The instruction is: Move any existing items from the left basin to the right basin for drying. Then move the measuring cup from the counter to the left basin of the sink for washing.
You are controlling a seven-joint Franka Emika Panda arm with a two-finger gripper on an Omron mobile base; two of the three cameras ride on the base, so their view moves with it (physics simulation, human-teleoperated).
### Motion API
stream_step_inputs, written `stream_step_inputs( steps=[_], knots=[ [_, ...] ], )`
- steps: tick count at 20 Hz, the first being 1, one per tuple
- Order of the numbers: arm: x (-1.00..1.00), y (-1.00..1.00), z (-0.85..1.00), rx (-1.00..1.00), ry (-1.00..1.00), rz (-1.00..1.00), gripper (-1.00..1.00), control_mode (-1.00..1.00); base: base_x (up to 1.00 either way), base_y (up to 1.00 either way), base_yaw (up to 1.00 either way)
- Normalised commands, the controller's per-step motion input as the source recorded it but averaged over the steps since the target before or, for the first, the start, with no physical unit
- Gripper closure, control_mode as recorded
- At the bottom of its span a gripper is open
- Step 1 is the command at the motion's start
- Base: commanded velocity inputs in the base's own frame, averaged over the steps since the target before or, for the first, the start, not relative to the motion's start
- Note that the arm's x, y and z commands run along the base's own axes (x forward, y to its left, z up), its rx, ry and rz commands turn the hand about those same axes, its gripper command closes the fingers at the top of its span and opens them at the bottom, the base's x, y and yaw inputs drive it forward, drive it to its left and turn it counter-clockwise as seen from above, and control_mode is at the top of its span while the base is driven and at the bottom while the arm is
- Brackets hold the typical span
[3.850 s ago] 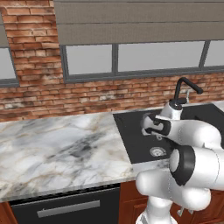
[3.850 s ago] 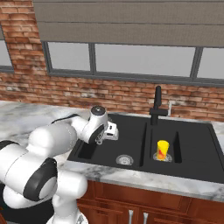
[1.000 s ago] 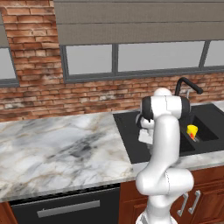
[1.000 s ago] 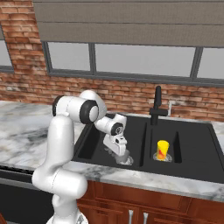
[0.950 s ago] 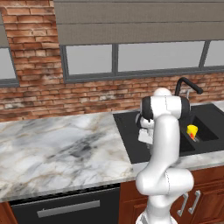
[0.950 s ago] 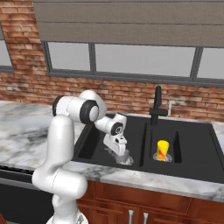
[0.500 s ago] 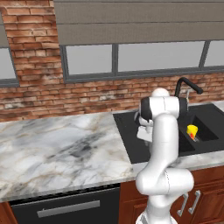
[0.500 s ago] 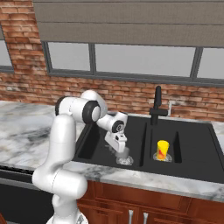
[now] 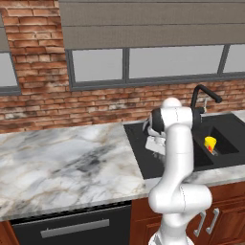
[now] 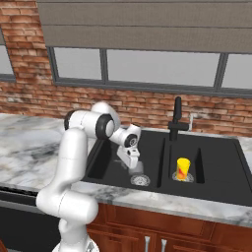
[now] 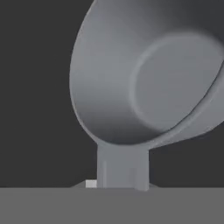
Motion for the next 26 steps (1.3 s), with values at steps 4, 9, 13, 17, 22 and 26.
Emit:
stream_step_inputs(
  steps=[4,9,13,17,22,26],
  knots=[
    [0.15,-0.06,-0.48,0.00,0.01,-0.01,1.00,-1.00,0.00,0.00,0.00],
    [-0.11,-0.20,-0.11,0.00,0.00,-0.02,-1.00,-1.00,0.00,0.00,0.00],
    [-0.34,-0.30,0.00,0.01,-0.03,-0.05,-1.00,-1.00,0.00,0.00,0.00],
    [-0.42,-0.36,0.07,0.02,-0.07,-0.06,-1.00,-1.00,0.00,0.00,0.00],
    [-0.33,-0.31,0.00,0.02,-0.03,-0.06,-1.00,-1.00,0.00,0.00,0.00],
    [-0.30,-0.16,0.01,0.01,-0.03,-0.06,-1.00,-1.00,0.00,0.00,0.00]
  ],
)
